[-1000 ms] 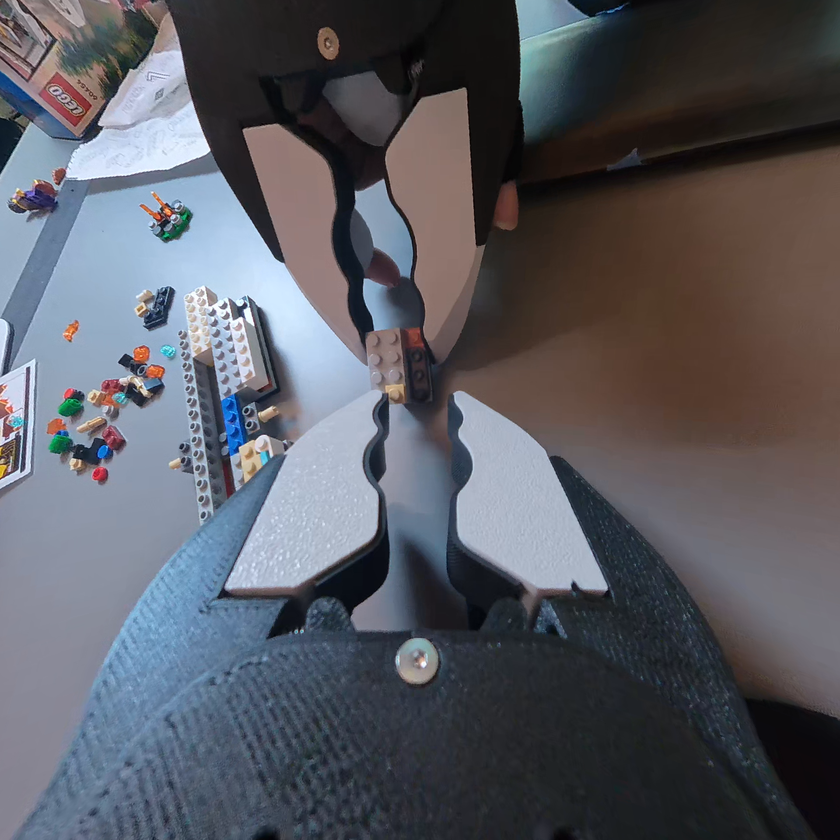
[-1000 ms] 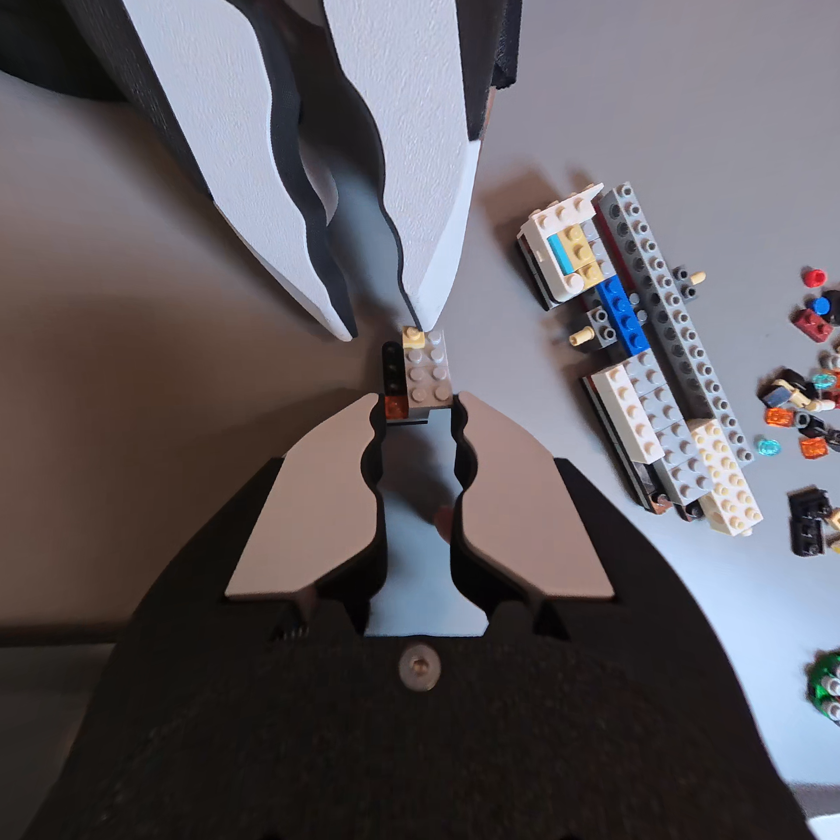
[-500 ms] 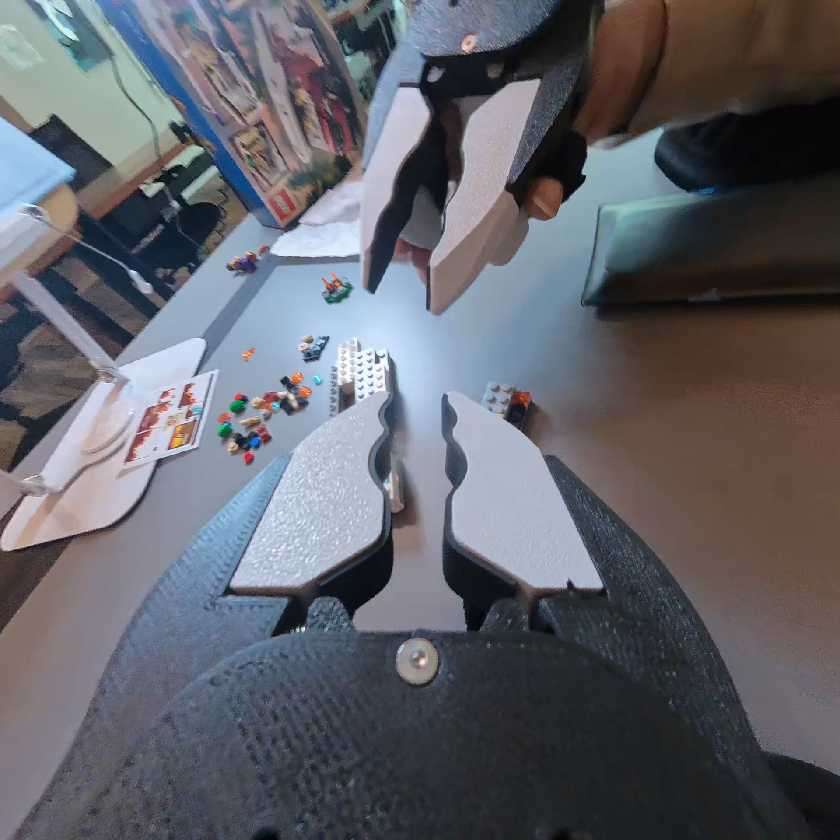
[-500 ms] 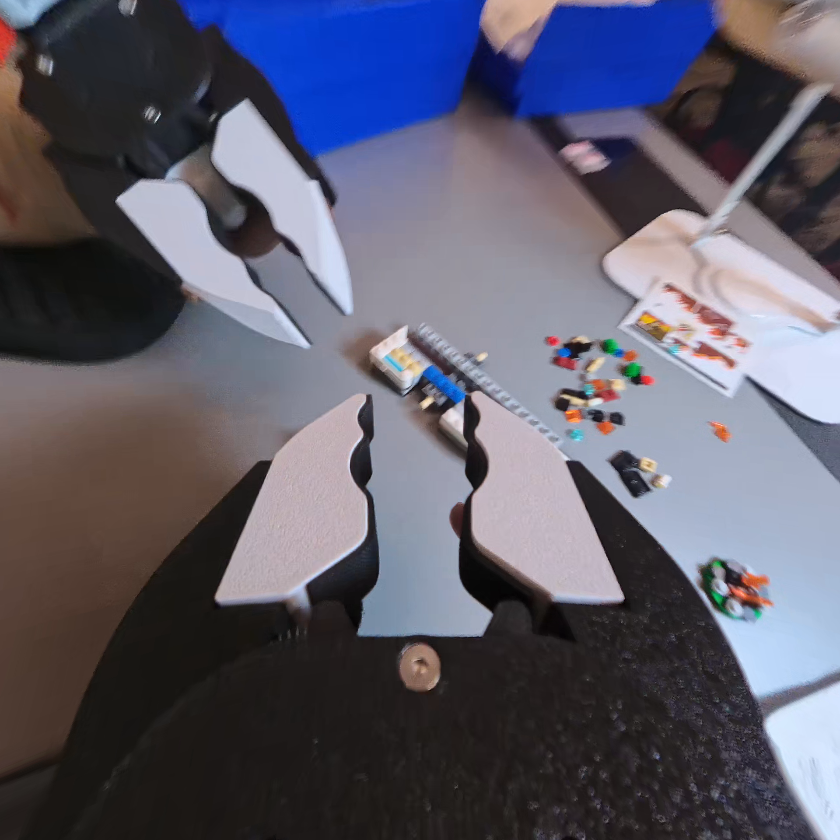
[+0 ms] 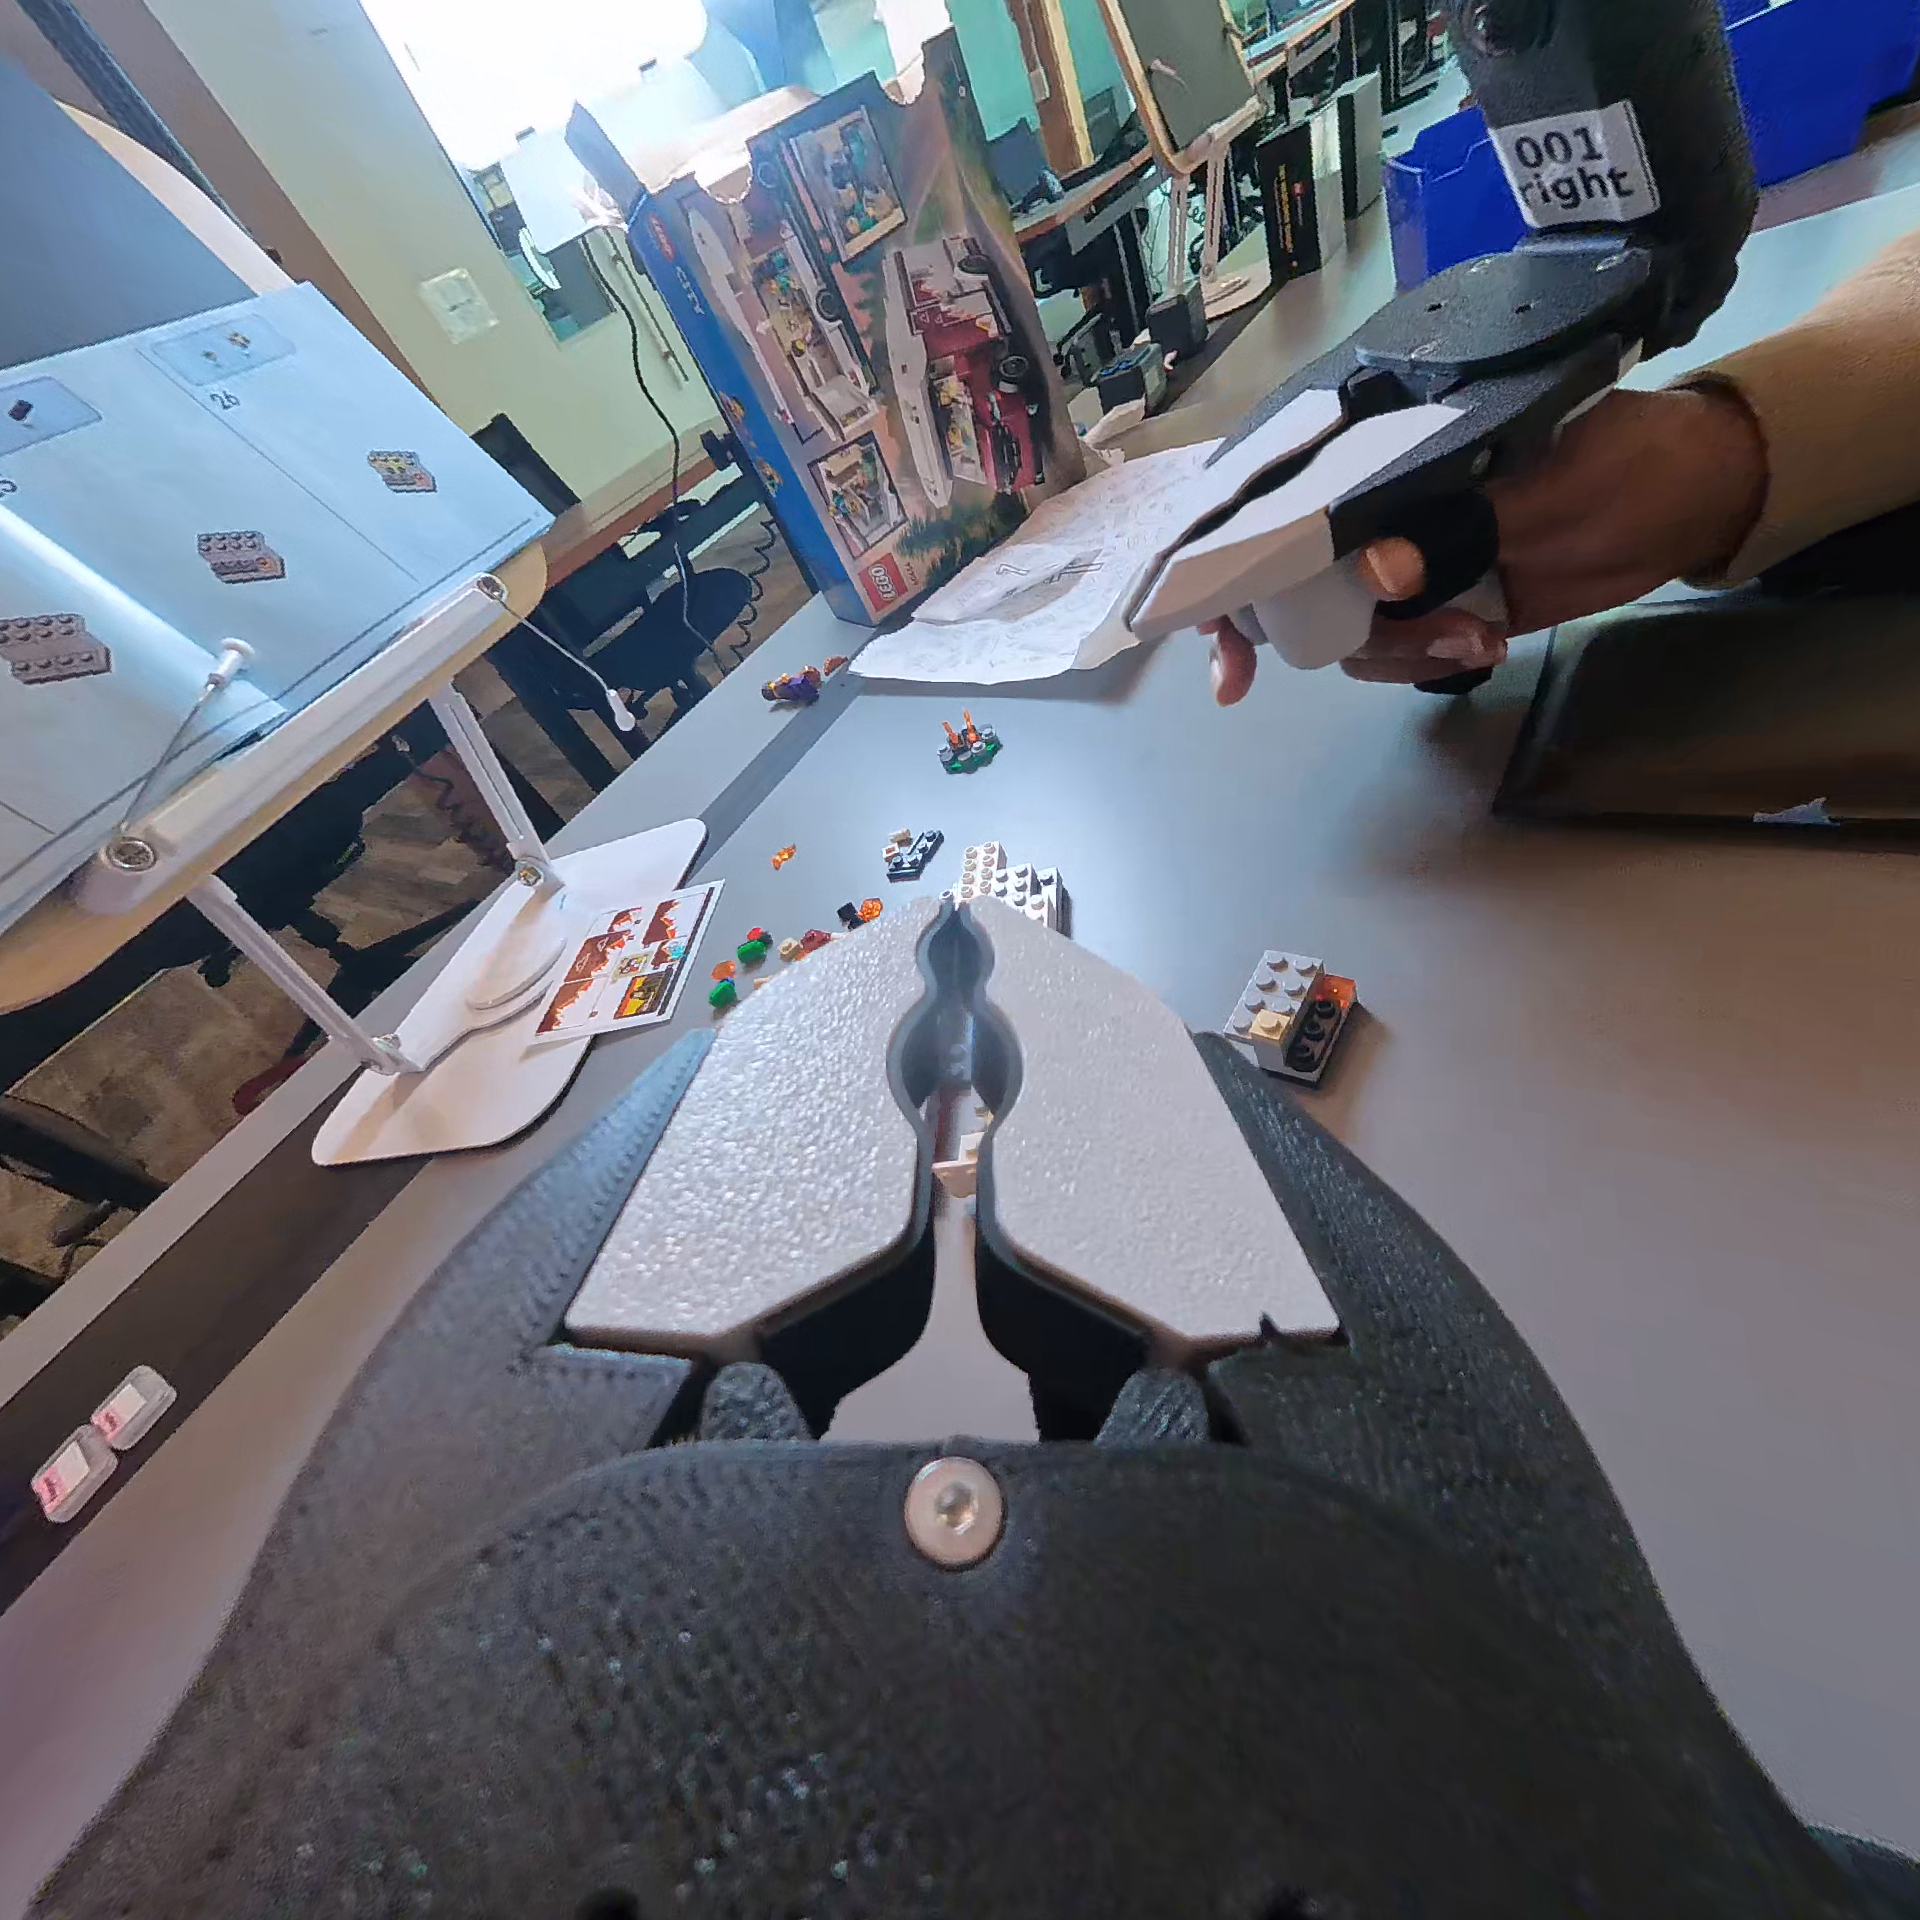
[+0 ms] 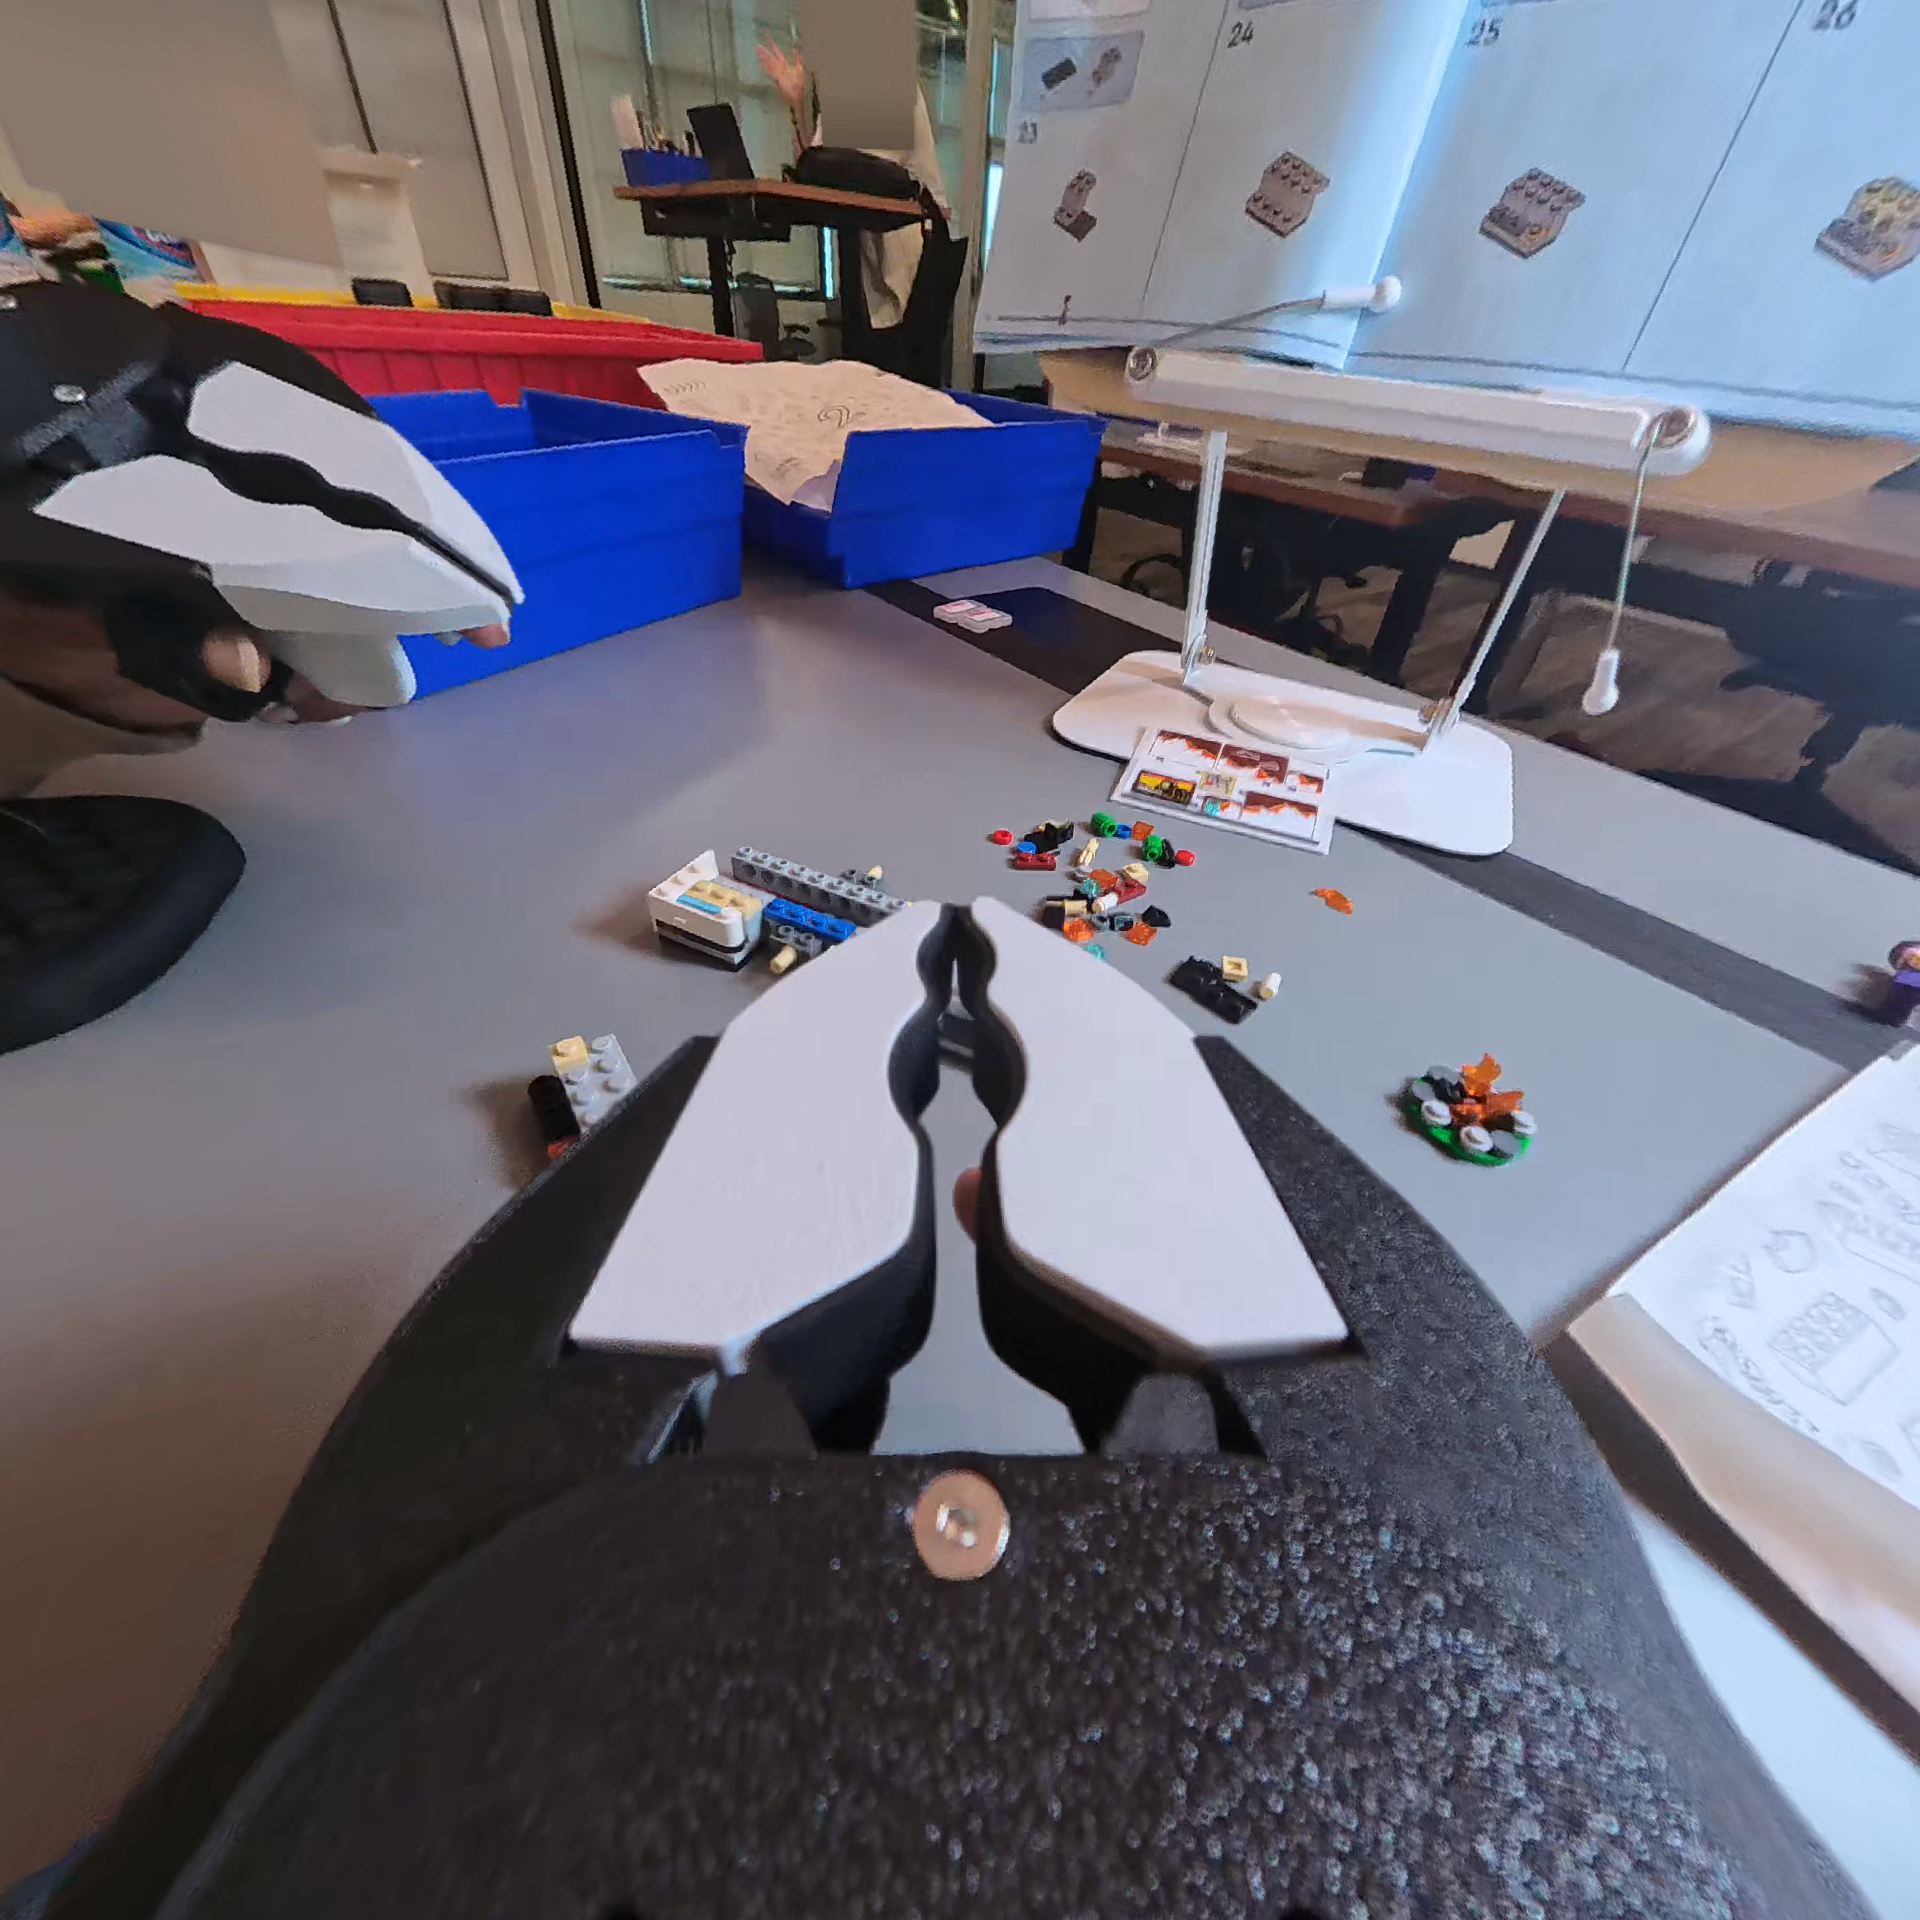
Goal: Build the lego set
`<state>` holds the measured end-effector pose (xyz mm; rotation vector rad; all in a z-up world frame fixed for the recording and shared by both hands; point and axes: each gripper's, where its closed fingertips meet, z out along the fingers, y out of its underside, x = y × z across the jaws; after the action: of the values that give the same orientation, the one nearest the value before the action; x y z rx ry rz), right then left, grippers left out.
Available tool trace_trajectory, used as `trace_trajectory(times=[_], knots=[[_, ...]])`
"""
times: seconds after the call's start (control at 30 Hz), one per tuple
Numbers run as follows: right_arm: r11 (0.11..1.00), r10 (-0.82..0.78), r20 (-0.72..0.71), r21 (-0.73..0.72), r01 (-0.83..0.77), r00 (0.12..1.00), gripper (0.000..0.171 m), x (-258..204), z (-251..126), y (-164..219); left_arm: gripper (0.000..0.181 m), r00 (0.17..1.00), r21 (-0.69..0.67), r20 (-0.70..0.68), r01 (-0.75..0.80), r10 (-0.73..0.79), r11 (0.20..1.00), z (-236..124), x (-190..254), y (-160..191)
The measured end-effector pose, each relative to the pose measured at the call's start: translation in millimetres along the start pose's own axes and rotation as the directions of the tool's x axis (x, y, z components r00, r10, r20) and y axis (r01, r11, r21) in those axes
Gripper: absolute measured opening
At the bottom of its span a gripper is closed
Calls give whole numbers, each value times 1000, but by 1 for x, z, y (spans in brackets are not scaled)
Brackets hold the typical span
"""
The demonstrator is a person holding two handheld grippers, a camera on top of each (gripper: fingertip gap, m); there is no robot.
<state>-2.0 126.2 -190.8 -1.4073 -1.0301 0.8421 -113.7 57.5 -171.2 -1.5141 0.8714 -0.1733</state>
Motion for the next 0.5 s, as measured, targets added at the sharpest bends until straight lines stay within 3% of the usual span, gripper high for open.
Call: trace_trajectory(times=[0.13,0.27,0.4,0.5], knots=[[998,-8,-4,57,8,1000,0,-1,-4,-11,0,999,4,37,-1,1,1000,-2,-4,-2],[997,-23,-46,75,26,999,0,5,-10,-15,0,985,55,175,-13,3,998,-27,-27,-25],[997,-2,-34,75,5,999,0,2,-10,-14,1,918,96,395,-7,-31,995,-94,-83,-53],[998,-9,-10,57,10,1000,0,-4,-6,-10,6,858,30,508,76,-81,997,-157,-131,-53]])
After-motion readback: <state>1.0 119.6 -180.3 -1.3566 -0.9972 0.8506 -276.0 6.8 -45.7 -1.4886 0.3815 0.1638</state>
